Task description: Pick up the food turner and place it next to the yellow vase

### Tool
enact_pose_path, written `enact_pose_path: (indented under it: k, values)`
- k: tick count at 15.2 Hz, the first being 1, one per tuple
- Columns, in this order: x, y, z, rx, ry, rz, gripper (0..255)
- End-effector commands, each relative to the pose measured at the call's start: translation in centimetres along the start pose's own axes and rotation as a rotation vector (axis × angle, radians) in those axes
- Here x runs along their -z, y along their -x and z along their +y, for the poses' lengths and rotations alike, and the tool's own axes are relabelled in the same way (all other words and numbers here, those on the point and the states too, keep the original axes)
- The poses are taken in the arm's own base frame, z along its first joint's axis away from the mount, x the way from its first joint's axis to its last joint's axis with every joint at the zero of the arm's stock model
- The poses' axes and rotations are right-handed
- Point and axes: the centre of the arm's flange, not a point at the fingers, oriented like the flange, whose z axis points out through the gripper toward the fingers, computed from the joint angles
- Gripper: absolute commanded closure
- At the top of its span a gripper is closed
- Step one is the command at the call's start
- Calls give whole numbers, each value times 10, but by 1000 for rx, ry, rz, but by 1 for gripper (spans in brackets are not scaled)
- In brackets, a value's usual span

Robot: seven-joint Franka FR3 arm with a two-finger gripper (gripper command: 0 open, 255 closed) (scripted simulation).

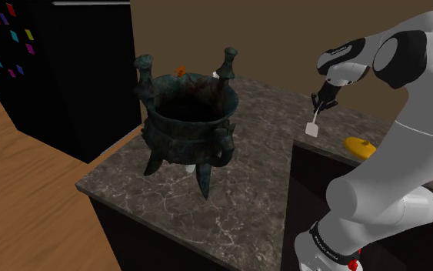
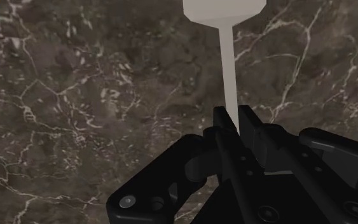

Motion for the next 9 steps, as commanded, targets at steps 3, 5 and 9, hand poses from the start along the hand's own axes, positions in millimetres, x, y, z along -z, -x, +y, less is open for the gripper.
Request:
enact_pose_path:
  k: [3,5,9]
  values:
    - [-21,2,0,0,0,0,255]
    - [-32,3,0,0,0,0,255]
    - [-50,4,0,0,0,0,255]
